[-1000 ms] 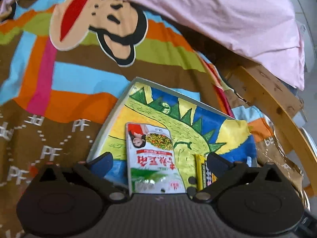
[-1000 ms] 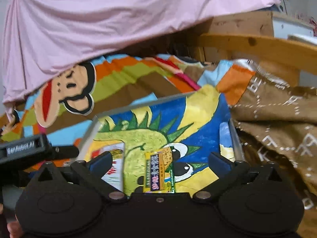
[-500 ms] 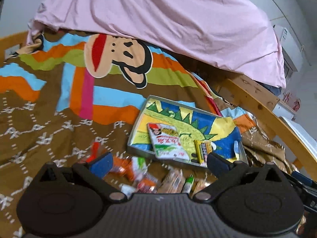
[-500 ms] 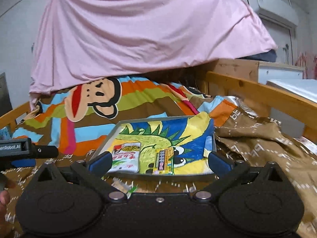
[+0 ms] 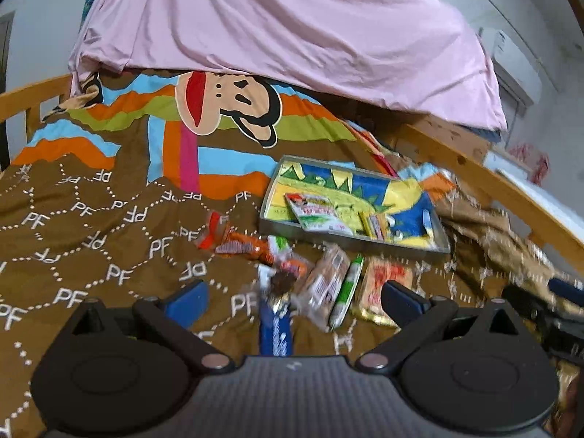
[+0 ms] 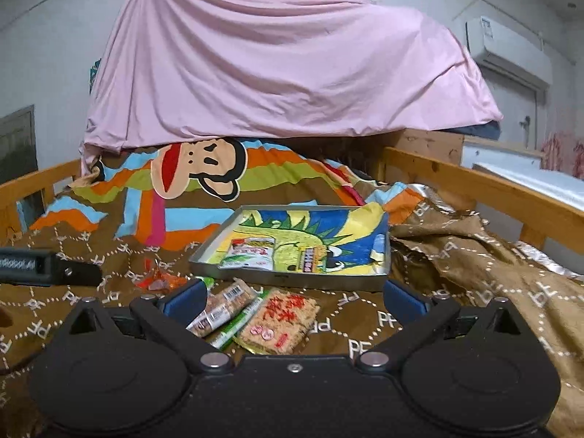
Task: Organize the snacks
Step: 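Move the right gripper to the red-text rice-cracker pack and grasp it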
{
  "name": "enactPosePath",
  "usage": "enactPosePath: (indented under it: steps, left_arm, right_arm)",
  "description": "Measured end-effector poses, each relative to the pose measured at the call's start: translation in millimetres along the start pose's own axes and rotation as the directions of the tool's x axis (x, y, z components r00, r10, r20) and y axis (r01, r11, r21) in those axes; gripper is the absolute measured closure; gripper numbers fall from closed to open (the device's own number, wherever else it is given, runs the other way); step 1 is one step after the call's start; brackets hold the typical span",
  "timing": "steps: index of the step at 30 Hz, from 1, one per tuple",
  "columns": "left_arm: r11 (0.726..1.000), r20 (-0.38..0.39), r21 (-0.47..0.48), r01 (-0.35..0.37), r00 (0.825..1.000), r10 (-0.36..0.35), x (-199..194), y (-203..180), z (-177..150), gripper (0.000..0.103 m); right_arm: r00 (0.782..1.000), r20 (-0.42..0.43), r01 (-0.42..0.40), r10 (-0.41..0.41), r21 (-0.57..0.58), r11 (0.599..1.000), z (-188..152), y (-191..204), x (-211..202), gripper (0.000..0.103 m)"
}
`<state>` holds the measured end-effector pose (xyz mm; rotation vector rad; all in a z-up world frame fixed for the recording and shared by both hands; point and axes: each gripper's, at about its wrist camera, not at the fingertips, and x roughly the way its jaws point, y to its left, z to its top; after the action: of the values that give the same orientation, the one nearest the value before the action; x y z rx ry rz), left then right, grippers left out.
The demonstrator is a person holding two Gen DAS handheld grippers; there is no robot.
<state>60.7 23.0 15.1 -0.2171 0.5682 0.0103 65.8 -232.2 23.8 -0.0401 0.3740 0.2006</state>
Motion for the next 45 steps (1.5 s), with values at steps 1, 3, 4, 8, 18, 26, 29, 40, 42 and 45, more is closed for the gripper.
enactPosePath:
  steps: [1,3,4,8,18,26,29,40,42,45]
  left_arm:
    - [1.000,-0.008,0.028,-0.009,1.000,0.010,-3,-1,-4,0.000]
    - [0.996,-0.016,0.081,-0.026,0.999,0.028,-6,-3,-9,0.000]
    - [0.994,-0.020,0.106,-0.036,0.999,0.038,-8,-5,-12,0.000]
    - [0.984,-0.068,0.165,-0.062,0.995,0.074,-4,-7,-23,0.000]
    - [0.985,-0.253,0.159,-0.058,0.962,0.098,37,8,-28,0.001]
    - [0.990,-0.349,0.134,-0.044,0.933,0.089,72,24,-25,0.001]
    - [0.988,-0.341,0.150,-0.030,0.936,0.080,80,21,-24,0.000]
    - [0.973,-0.358,0.231,0.018,0.931,0.068,119,6,-23,0.000]
    - [0.971,-0.364,0.239,0.015,0.929,0.076,126,6,-24,0.001]
    - [0.971,-0.374,0.239,0.008,0.924,0.085,134,5,-25,0.001]
  right_arm:
    - [1.000,-0.005,0.019,-0.019,-0.007,1.000,-2,3,-4,0.001]
    - [0.999,-0.014,0.045,-0.045,-0.008,0.999,-5,6,-9,0.001]
    - [0.998,-0.027,0.053,-0.053,-0.001,0.999,-6,8,-11,0.001]
    - [0.990,-0.132,0.044,-0.039,0.030,0.999,-14,8,-4,0.001]
    - [0.966,-0.257,0.001,-0.019,-0.070,0.998,-30,23,23,0.001]
    - [0.954,-0.299,-0.062,0.001,-0.197,0.979,-39,36,58,0.001]
    - [0.946,-0.325,-0.069,0.013,-0.160,0.985,-39,33,70,0.001]
    - [0.936,-0.352,-0.067,0.017,-0.129,0.989,-42,25,95,0.001]
    - [0.928,-0.372,-0.067,0.024,-0.104,0.992,-43,22,100,0.001]
    - [0.916,-0.400,-0.075,0.045,-0.059,0.995,-44,19,104,0.001]
